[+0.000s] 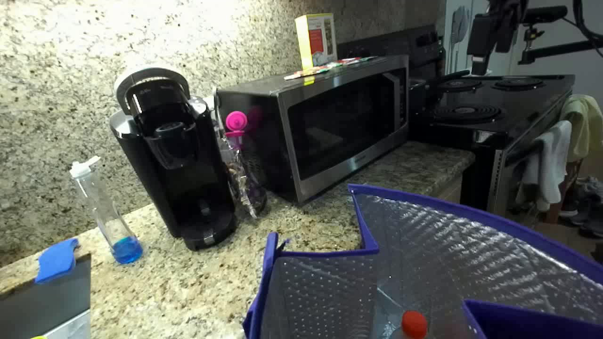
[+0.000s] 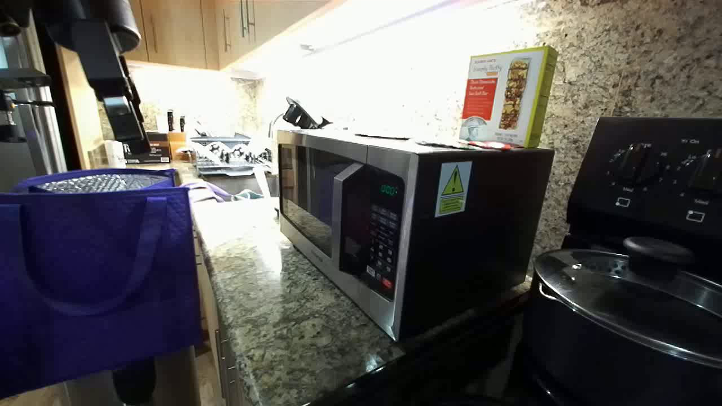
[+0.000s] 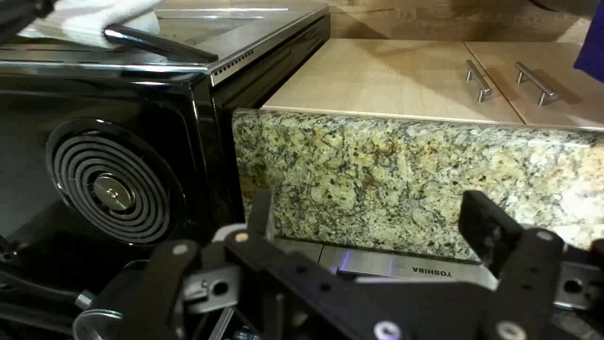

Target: Close the coffee maker

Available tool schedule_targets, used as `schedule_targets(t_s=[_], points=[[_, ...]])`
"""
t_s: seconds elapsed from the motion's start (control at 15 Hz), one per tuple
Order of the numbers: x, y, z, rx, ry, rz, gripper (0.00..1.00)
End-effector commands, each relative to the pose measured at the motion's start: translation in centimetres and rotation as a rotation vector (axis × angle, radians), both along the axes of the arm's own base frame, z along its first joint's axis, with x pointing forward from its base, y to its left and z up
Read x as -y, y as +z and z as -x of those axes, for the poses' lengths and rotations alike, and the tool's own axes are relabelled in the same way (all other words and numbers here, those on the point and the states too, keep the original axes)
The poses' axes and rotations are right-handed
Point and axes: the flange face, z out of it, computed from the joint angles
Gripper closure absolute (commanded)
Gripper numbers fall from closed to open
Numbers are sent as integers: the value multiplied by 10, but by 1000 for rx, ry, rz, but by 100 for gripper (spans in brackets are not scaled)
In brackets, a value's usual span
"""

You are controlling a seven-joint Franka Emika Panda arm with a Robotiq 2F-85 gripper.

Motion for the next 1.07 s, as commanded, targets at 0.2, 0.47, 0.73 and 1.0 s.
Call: schedule_targets(t_s=[0.2,0.47,0.73,1.0], points=[[0,1,0,-1,0,0,0],[-1,12,-14,7,88,64,0],[-31,48,-74,-10,298,133,0],[-92,67,-138,-25,509,112,0]])
